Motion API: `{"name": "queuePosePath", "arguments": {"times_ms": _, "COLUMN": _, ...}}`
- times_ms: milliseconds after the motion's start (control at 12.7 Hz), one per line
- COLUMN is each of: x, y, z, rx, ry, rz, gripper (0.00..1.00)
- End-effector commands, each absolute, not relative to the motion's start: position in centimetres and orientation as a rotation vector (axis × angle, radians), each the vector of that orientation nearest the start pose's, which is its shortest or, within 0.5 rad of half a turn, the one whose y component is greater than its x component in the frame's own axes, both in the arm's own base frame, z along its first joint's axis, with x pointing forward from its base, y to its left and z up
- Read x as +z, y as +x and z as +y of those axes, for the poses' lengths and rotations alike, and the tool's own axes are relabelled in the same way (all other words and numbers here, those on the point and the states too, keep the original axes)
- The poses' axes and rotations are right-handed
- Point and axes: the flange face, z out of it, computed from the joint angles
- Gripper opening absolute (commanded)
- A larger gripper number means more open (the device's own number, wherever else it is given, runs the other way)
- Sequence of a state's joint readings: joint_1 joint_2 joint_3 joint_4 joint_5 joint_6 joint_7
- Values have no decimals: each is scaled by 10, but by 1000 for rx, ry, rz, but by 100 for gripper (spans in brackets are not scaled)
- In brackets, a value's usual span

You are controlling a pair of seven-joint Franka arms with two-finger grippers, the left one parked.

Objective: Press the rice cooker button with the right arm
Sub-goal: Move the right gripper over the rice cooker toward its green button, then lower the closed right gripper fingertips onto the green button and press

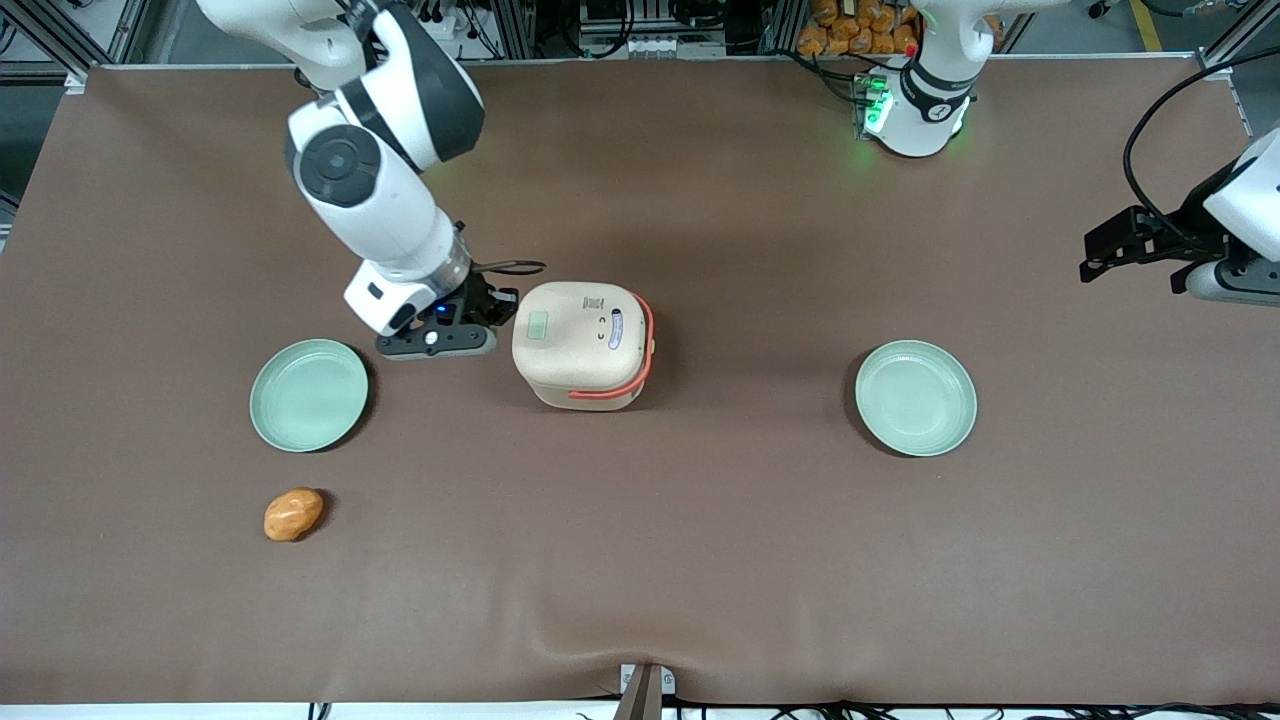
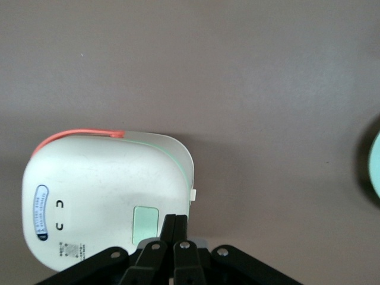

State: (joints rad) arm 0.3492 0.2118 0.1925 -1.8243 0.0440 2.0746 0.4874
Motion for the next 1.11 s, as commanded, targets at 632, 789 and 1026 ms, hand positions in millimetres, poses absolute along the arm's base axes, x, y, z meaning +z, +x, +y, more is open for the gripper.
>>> {"name": "queuePosePath", "arguments": {"times_ms": 632, "x": 381, "y": 501, "z": 363, "rx": 17, "ry": -3105, "rz": -43, "gripper": 0}}
{"name": "queuePosePath", "arguments": {"times_ms": 789, "x": 376, "y": 499, "z": 365, "rx": 22, "ry": -3113, "rz": -50, "gripper": 0}}
{"name": "queuePosePath", "arguments": {"times_ms": 1026, "x": 369, "y": 499, "z": 367, "rx": 27, "ry": -3119, "rz": -50, "gripper": 0}}
